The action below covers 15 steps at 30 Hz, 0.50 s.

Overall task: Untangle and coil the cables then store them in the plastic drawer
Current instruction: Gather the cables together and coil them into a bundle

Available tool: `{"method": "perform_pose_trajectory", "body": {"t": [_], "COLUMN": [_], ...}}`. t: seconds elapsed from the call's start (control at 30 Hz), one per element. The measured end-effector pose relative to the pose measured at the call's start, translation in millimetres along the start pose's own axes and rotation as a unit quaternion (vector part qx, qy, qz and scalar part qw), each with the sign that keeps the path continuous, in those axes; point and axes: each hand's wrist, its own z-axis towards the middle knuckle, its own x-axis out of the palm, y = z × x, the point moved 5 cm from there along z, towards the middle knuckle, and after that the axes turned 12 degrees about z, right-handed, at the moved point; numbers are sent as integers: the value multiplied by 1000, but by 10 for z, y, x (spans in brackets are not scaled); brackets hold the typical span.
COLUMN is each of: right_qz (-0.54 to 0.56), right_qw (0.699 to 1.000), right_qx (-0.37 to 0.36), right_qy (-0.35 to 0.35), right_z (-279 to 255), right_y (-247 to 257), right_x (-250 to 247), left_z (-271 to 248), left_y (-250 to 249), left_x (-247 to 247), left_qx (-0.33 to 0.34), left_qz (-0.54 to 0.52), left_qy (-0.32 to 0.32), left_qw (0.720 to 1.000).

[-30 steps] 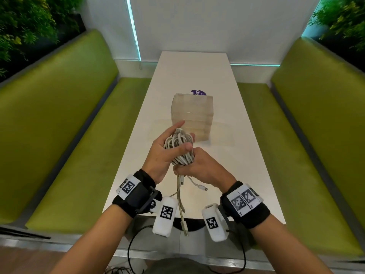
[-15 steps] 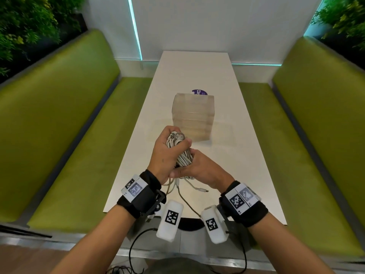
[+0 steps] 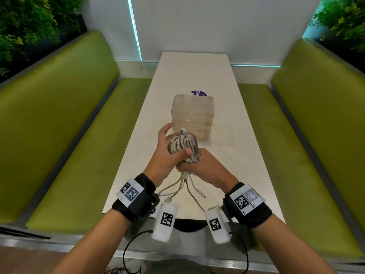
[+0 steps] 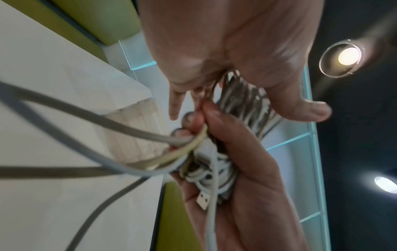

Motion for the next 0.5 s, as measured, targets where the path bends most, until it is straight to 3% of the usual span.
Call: {"method": "perform_pose_trajectory", "body": {"t": [0.17, 0.5], "right_qz": [73, 126], "right_qw": [992, 973], "right_qx": [-77, -121], "right_qy": [-64, -151], "right_z": [-18, 3], "right_y": [115, 73], "right_x": [-128, -220], "left_z": [-164, -226], "left_y": [238, 304], "left_x": [134, 118], "left_qx": [-45, -85], "left_qz": [100, 241], "left_qy": [127, 180], "left_qw": [986, 950]}}
